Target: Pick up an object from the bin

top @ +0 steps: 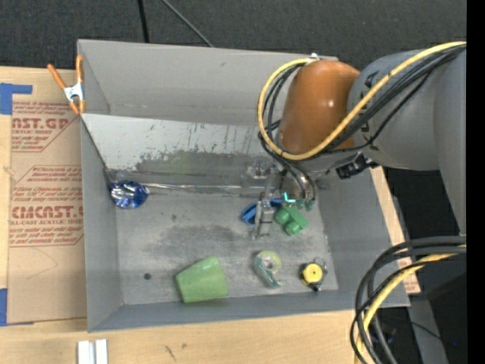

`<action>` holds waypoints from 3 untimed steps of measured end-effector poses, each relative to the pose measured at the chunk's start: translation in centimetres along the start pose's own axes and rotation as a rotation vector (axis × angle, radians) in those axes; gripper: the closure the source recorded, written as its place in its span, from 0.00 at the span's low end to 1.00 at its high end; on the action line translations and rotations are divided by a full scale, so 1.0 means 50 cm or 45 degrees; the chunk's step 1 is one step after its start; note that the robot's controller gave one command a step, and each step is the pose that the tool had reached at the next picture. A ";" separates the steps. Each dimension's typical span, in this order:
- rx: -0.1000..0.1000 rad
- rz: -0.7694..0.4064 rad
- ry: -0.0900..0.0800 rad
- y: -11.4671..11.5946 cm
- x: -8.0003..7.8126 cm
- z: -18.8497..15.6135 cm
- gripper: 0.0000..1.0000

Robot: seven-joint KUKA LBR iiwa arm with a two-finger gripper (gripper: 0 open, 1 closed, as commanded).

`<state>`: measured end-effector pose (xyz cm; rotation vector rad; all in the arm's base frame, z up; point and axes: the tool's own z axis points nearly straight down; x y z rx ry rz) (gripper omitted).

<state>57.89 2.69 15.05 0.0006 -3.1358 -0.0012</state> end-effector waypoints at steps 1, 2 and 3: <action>0.002 -0.093 -0.002 -0.113 0.032 0.157 0.00; 0.001 -0.097 -0.010 -0.107 0.027 0.149 1.00; 0.001 -0.157 -0.019 -0.054 0.099 -0.100 1.00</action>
Offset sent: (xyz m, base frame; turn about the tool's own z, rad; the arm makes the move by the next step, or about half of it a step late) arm -0.0146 -0.0540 -0.0745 -0.0769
